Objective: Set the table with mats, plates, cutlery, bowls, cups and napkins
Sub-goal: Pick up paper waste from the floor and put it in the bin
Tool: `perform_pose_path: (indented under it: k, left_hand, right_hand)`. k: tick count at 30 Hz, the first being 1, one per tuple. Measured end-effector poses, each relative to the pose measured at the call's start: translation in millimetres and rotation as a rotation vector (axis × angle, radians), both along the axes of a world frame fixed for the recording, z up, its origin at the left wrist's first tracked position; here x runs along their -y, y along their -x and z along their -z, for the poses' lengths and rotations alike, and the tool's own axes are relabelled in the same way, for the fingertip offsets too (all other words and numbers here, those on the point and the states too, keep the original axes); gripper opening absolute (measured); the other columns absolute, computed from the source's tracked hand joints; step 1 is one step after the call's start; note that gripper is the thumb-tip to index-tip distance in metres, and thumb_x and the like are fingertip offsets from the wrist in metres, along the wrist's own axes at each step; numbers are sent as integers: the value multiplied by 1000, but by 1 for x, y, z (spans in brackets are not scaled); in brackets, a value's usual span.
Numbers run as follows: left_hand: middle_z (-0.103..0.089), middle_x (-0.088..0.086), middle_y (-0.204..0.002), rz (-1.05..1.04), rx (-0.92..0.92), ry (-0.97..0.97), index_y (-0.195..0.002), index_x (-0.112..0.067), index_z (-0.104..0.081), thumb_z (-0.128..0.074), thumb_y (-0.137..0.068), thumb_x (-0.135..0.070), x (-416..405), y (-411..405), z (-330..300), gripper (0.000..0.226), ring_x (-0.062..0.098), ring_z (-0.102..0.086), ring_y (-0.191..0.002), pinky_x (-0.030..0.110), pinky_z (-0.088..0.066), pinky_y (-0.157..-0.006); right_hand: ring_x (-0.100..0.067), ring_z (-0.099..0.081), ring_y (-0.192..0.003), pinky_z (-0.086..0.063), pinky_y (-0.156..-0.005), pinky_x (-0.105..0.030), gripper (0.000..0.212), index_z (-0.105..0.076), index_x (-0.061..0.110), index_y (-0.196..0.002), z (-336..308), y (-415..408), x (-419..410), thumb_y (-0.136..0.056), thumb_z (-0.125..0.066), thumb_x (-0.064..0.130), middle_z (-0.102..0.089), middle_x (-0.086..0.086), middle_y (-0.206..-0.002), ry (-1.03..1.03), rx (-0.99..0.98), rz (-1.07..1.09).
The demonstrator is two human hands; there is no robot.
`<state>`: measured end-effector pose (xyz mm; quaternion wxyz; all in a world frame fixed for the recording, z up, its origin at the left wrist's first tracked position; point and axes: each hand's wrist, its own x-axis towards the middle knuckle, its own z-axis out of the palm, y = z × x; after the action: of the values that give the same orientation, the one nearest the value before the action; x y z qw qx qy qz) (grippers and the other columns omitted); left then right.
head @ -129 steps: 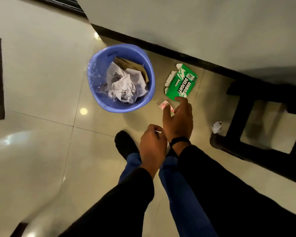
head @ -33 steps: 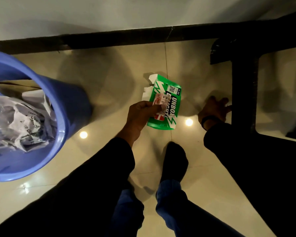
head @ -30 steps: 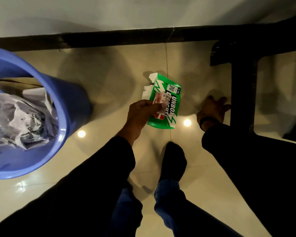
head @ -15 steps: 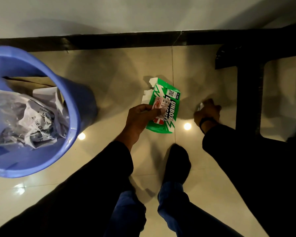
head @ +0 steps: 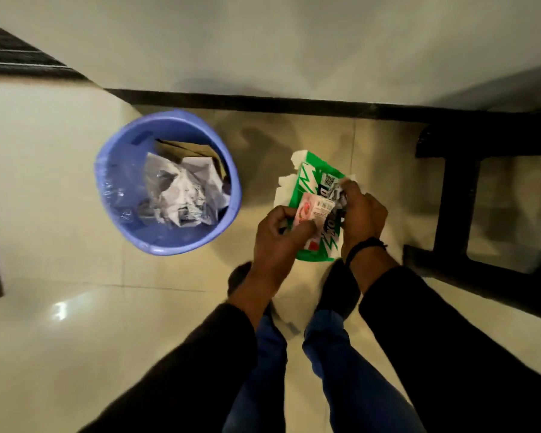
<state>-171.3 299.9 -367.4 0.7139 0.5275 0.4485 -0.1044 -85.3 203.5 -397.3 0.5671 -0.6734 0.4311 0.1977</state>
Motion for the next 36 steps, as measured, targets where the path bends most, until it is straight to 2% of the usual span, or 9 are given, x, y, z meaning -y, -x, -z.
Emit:
perform_pose_path:
  k: [8, 15, 18, 20, 23, 25, 28, 32, 36]
  left_hand:
    - [-71, 14, -93, -392, 52, -143, -100, -3, -65, -71, -72, -30, -78, 46, -107, 39, 16, -69, -79, 22, -54, -65]
    - [-76, -1, -97, -338, -61, -332, -104, -9, -75, -72, -86, -25, -154, 66, -95, 24, 2, -70, -80, 13, -50, -67]
    - [-70, -20, -90, -254, -95, -417, -101, -21, -70, -79, -81, -9, -176, 67, -72, 25, -10, -66, -76, 5, -45, -67]
    - [-62, -28, -91, -199, -143, -449, -110, -30, -61, -81, -78, -7, -182, 67, -60, 44, -8, -63, -81, 13, -48, -75]
    - [-66, -11, -121, -94, -211, -485, -130, -21, -64, -80, -78, -16, -179, 73, -48, 55, 11, -63, -106, 30, -50, -97]
    - [-64, -10, -126, -48, -224, -492, -133, -21, -64, -76, -75, -25, -172, 77, -48, 59, 11, -60, -109, 32, -49, -99]
    - [-63, -14, -112, -57, -226, -520, -130, -22, -66, -75, -83, -19, -161, 81, -62, 48, 8, -61, -97, 33, -54, -92]
    - [-64, -14, -115, -95, -176, -547, -129, -17, -67, -68, -95, -26, -143, 74, -121, 35, 1, -61, -94, 11, -46, -78]
    - [-75, 1, -112, -113, -79, -474, -118, -16, -73, -66, -94, -33, -130, 56, -221, 30, 11, -71, -99, 36, -59, -89]
  right_hand:
    - [-22, -75, -80, -62, -74, -38, 23, -76, 12, -89, -110, 47, -109, -81, -80, 34, -77, -5, -85, -165, 96, -385]
    - [-5, -68, -86, -59, -77, -24, 31, -71, 21, -104, -109, 61, -172, -79, -81, 35, -72, 5, -98, -3, 216, -740]
    - [-19, -64, -103, -55, -91, -36, 45, -68, 21, -118, -88, 57, -191, -79, -75, 42, -67, -4, -113, 118, 271, -955]
    - [-26, -58, -116, -49, -100, -39, 49, -64, 19, -128, -75, 56, -199, -83, -72, 37, -62, -9, -125, 180, 255, -1097]
    - [-28, -54, -121, -45, -103, -33, 39, -65, 18, -126, -65, 59, -199, -87, -65, 24, -51, -10, -136, 311, 200, -1253]
    - [-30, -52, -122, -44, -102, -34, 37, -64, 17, -125, -68, 61, -196, -88, -61, 20, -47, -10, -137, 356, 178, -1274]
    - [-30, -51, -121, -46, -99, -35, 40, -59, 17, -130, -91, 65, -183, -90, -63, 20, -44, -10, -138, 363, 163, -1255]
    - [-23, -64, -108, -54, -93, -33, 36, -65, 12, -123, -157, 58, -167, -90, -68, 26, -64, -9, -123, 183, 169, -1241]
    - [-27, -70, -94, -56, -88, -45, 22, -75, 13, -101, -253, 42, -149, -86, -71, 29, -74, -9, -102, 84, 166, -1139]
